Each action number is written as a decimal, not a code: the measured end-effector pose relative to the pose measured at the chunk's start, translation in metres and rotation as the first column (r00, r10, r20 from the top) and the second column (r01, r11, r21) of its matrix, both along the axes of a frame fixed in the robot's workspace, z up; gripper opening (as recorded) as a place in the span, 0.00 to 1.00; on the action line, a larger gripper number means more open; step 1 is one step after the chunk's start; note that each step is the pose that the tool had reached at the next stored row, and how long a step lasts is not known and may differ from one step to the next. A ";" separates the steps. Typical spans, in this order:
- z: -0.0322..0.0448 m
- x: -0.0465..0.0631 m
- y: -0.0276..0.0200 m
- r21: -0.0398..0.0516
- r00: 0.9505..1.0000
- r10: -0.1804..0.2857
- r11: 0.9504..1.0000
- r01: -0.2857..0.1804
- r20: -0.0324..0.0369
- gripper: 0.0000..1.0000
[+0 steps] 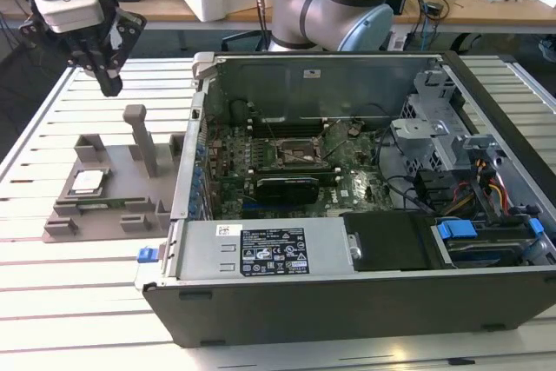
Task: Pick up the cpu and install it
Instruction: 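Reach for the cpu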
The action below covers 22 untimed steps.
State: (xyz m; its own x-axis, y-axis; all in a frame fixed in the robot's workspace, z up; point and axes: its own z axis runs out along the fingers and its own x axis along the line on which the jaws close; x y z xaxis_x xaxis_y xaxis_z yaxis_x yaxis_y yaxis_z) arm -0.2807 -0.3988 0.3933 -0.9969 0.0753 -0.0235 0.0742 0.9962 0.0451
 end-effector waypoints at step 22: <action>0.0000 -0.066 0.0000 0.000 1.000 0.000 1.000 0.000 0.000 0.11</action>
